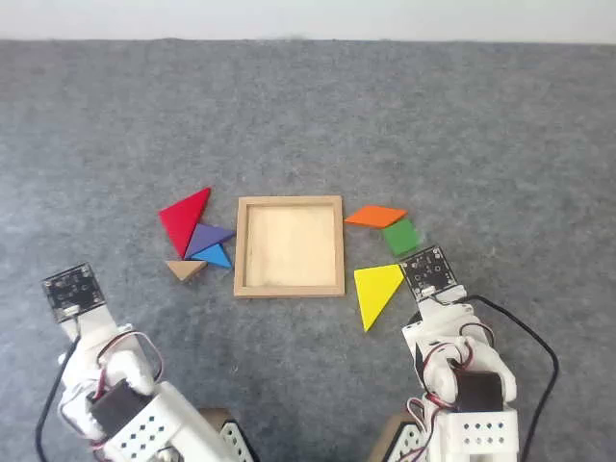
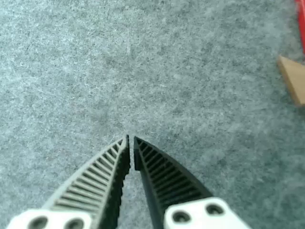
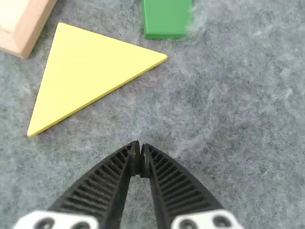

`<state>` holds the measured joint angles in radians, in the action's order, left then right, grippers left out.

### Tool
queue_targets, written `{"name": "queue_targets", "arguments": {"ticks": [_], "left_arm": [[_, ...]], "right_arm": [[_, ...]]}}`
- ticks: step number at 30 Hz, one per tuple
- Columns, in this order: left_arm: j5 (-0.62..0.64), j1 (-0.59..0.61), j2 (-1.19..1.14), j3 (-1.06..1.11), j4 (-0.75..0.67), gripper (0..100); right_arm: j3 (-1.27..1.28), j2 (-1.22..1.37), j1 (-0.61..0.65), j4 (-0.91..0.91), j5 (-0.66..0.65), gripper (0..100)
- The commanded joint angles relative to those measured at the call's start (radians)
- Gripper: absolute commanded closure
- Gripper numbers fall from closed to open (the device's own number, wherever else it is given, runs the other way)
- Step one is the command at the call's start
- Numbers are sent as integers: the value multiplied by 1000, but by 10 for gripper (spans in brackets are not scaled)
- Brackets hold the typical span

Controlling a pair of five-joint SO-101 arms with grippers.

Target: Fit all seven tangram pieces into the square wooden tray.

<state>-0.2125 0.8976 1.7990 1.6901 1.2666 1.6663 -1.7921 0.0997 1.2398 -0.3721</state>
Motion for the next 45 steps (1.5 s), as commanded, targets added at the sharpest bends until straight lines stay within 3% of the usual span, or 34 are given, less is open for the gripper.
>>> {"name": "queue_targets", "arguments": {"ticks": [1,25,32,36,45], "left_arm": [[-8,0,20,-8,0,985],[-6,-2,20,-12,-8,985],[-60,-63,21,-65,-173,985],[-58,-57,20,-134,-253,985],[-31,-77,17,-452,-215,986]], "right_arm": [[17,-19,-2,15,-9,991],[17,-19,-2,15,-9,991],[17,-19,-2,15,-9,991],[17,-19,-2,15,-9,991],[17,-19,-1,15,-9,991]]}}
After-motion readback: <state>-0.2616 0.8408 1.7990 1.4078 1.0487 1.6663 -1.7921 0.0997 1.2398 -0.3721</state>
